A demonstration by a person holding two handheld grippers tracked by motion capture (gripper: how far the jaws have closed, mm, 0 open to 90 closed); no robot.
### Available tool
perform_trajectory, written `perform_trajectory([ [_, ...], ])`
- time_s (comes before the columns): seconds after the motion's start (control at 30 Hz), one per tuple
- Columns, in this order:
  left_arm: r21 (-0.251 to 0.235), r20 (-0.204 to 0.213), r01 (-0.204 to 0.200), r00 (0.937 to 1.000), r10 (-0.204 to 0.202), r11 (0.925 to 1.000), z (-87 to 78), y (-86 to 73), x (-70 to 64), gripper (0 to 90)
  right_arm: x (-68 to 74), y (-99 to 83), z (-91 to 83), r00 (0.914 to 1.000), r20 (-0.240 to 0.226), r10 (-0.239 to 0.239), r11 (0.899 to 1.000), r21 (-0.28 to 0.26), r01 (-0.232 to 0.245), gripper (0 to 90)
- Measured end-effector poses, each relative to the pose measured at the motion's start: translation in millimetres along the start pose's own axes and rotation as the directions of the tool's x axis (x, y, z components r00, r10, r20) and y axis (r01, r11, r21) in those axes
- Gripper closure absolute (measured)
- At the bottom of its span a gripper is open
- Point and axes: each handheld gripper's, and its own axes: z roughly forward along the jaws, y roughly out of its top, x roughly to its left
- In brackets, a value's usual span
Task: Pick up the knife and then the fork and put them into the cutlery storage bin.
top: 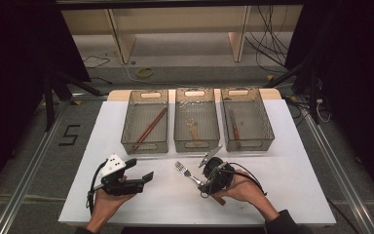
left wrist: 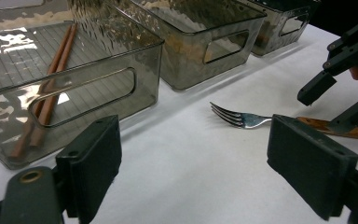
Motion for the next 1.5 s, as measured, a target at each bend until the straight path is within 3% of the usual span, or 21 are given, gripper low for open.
perform_trajectory([
  [0.63, -0.001, 0.001, 0.001, 1.0000, -0.001, 1.0000, 0.5, -0.1, -0.1, 17.1, 3.9, -0.4, 9.8, 0.9993, 0.023, -0.029, 0.999, 0.028, 0.028, 57.2],
  [1.27, 0.003, 0.002, -0.001, 1.0000, 0.001, 1.0000, 1.2, -0.4, -1.0, 17.1, 8.4, 1.4, 13.0, 0.9938, 0.066, -0.090, 0.994, 0.072, 0.085, 70.5],
  [1.3, 0.005, 0.002, -0.004, 1.0000, 0.004, 1.0000, 1.1, -0.4, -0.9, 17.1, 9.7, 2.4, 13.0, 0.9960, 0.063, -0.064, 0.996, 0.073, 0.059, 71.2],
  [1.33, 0.006, 0.002, -0.004, 1.0000, 0.004, 1.0000, 1.1, -0.4, -0.9, 17.1, 8.0, 2.3, 13.3, 0.9945, 0.063, -0.083, 0.994, 0.075, 0.079, 71.5],
  [1.5, 0.006, 0.002, -0.003, 1.0000, 0.003, 1.0000, 1.1, -0.5, -1.1, 17.1, 7.4, 3.3, 13.4, 0.9953, 0.060, -0.076, 0.994, 0.082, 0.071, 72.4],
])
